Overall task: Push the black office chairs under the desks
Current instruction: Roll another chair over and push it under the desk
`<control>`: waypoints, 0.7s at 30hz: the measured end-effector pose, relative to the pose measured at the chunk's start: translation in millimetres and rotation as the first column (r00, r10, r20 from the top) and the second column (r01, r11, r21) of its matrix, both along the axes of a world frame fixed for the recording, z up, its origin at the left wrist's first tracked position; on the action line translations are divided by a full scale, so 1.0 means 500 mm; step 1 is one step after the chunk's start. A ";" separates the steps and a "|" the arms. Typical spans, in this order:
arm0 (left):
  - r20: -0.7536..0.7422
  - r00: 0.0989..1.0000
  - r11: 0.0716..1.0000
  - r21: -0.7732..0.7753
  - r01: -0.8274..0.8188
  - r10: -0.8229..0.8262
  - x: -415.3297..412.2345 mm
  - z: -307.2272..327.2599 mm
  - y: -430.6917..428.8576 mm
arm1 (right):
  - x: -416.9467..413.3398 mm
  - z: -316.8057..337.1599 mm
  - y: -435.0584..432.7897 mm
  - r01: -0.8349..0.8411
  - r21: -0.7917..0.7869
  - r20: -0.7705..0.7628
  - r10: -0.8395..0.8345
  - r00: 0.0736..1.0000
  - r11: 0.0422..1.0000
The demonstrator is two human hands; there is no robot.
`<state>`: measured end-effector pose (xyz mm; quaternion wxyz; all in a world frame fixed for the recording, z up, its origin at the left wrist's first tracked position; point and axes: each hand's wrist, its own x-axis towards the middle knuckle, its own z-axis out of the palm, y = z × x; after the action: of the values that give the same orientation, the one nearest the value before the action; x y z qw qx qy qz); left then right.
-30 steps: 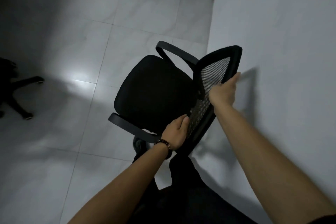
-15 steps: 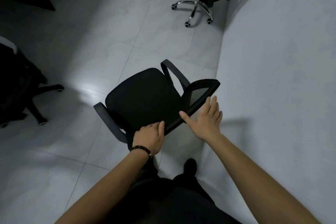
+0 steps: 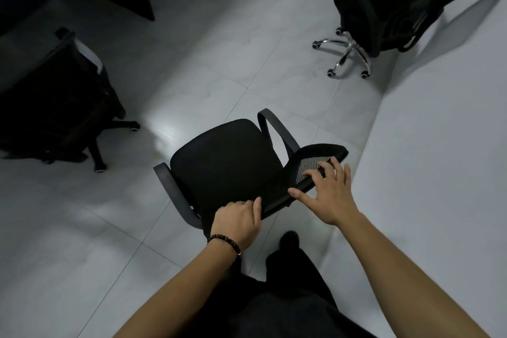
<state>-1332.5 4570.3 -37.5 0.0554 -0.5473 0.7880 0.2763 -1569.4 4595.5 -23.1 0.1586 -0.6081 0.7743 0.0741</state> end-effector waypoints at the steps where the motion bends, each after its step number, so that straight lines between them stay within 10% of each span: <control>1: 0.004 1.000 1.000 -0.009 -0.005 0.005 -0.002 -0.001 -0.020 | -0.004 -0.001 -0.024 -0.004 -0.002 0.001 0.004 1.000 1.000; 13: 0.192 0.959 0.952 -0.264 -0.156 0.210 0.034 -0.004 -0.397 | -0.021 -0.027 -0.444 -0.161 -0.085 0.093 0.169 0.981 0.983; 21: 0.181 0.725 0.739 -0.308 -0.599 0.664 -0.021 -0.031 -0.573 | -0.042 -0.047 -0.754 -0.355 -0.148 0.145 0.375 0.915 0.923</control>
<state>-1343.0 4283.9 -52.8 0.0046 -0.8198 0.5627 0.1062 -1590.4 4218.7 -46.7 0.1714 -0.7545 0.6335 0.0039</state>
